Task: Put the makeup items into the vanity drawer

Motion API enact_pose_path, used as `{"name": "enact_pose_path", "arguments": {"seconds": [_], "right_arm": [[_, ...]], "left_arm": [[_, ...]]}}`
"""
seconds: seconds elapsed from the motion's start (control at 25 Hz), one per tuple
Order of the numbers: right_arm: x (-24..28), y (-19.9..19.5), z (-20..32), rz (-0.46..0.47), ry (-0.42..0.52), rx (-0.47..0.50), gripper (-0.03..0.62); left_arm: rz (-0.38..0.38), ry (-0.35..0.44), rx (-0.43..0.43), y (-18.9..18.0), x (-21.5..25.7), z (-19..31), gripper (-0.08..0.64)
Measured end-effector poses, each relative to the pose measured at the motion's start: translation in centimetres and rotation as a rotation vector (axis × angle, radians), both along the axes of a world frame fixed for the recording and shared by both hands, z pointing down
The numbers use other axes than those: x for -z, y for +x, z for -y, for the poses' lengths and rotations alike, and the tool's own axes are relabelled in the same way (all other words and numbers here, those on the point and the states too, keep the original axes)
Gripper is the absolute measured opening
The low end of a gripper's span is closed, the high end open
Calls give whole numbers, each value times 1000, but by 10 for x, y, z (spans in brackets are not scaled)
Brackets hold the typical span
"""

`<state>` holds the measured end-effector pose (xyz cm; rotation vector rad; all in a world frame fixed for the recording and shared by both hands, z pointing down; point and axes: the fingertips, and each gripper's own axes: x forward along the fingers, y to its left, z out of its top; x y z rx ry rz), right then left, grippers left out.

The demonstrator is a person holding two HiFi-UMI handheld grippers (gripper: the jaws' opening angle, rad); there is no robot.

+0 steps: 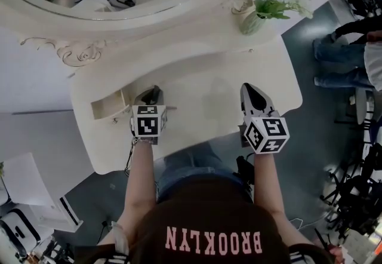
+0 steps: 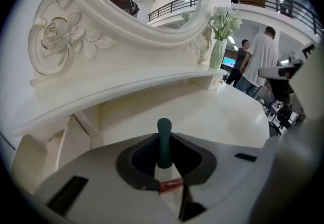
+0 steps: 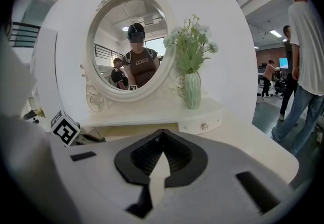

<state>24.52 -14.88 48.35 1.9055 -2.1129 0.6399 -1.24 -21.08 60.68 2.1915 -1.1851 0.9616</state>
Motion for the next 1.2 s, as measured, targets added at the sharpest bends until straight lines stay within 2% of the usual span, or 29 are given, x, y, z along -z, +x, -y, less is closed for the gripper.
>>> {"name": "enact_pose_path", "arguments": {"seconds": [0.28, 0.68, 0.92, 1.2], "right_arm": [[24, -17, 12, -3, 66, 24, -9], [53, -50, 24, -6, 137, 58, -9], [66, -68, 30, 25, 168, 64, -9], [69, -102, 41, 34, 178, 120, -9]], "left_arm": [[-98, 70, 9, -1, 37, 9, 48], [-210, 251, 20, -16, 109, 25, 48], [-214, 311, 52, -40, 129, 25, 48], [-211, 363, 125, -85, 145, 25, 48]]}}
